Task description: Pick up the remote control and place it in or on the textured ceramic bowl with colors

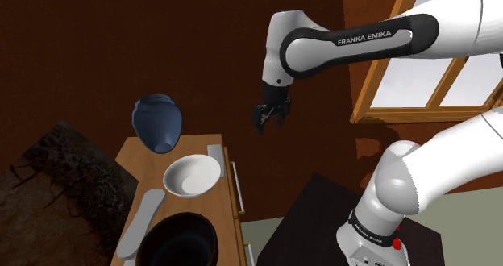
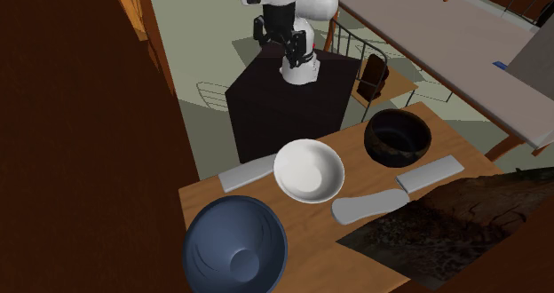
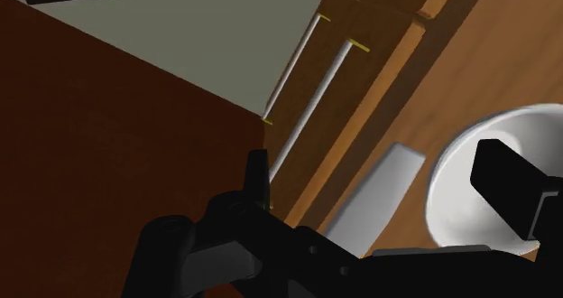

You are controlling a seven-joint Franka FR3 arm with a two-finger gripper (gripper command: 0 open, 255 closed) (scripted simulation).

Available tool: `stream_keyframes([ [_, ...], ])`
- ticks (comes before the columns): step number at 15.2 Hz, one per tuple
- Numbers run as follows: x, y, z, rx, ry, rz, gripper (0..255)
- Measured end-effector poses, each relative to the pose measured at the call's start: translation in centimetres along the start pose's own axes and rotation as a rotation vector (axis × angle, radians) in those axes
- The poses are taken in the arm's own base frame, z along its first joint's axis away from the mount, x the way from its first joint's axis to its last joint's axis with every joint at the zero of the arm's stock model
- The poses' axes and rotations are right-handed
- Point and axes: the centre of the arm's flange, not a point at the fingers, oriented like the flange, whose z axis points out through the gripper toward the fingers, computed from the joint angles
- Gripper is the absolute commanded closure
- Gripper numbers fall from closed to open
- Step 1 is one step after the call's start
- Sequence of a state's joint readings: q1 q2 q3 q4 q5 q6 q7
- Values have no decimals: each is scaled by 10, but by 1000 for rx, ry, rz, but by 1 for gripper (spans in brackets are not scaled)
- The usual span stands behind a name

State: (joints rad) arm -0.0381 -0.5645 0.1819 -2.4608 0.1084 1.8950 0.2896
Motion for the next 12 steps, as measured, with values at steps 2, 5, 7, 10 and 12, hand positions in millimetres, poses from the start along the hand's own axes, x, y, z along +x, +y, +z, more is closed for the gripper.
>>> stream_keyframes([
  [2, 19, -8, 14, 1, 3, 44, 0],
  [5, 43, -23, 42, 1, 5, 108, 0],
  [7, 60, -32, 61, 1, 7, 151, 0],
  [10, 89, -44, 86, 2, 9, 217, 0],
  [12, 107, -48, 104, 2, 11, 261, 0],
])
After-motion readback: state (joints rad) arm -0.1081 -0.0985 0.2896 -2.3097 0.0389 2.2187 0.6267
